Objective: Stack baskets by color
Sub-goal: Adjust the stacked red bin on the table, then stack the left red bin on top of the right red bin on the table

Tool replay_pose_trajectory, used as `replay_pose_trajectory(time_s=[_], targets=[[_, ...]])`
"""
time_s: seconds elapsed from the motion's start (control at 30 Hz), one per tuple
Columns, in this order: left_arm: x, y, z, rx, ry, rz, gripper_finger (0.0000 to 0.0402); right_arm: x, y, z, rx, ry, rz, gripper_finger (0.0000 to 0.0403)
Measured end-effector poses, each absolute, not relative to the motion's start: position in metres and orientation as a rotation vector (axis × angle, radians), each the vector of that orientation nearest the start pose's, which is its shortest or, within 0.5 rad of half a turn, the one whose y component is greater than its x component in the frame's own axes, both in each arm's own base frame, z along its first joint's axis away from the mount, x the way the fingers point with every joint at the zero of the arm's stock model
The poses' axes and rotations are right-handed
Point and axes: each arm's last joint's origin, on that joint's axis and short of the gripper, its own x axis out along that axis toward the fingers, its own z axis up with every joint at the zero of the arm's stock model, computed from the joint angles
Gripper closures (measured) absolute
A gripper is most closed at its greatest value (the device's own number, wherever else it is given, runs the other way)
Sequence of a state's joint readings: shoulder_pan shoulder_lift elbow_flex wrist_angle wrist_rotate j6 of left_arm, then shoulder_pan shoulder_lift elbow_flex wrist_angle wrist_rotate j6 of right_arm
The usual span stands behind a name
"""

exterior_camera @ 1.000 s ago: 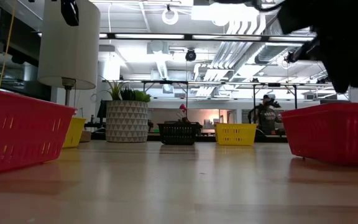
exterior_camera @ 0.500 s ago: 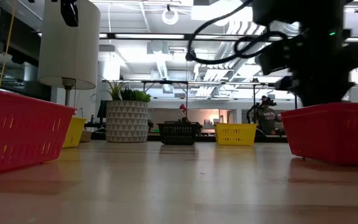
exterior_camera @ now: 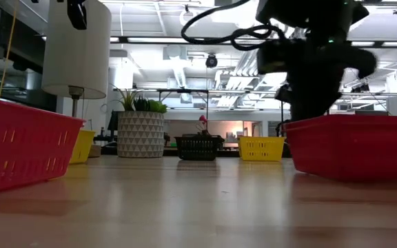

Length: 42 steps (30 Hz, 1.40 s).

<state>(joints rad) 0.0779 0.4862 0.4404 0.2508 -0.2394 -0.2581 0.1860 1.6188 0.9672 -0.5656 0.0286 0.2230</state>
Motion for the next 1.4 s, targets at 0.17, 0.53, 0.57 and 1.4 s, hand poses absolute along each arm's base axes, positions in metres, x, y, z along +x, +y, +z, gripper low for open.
replay_pose_trajectory(time_s=[0.17,0.53,0.57,1.4], targets=[[0.127,0.017,0.295,-0.272,-0.245,0.288,0.0401,0.300,0.040,0.178,0.088,1.153,-0.054,0.0403],[0.127,0.017,0.295,-0.272,-0.245,0.288,0.0401,0.270,0.016,0.231,0.121,1.048,-0.145,0.0403],[0.127,0.017,0.295,-0.272,-0.245,0.288,0.0401,0.263,0.015,0.239,0.124,1.024,-0.172,0.0403],[0.130,0.016,0.280,-0.261,-0.079,0.283,0.0401,0.178,0.003,0.231,0.600,-0.070,-0.175,0.0403]])
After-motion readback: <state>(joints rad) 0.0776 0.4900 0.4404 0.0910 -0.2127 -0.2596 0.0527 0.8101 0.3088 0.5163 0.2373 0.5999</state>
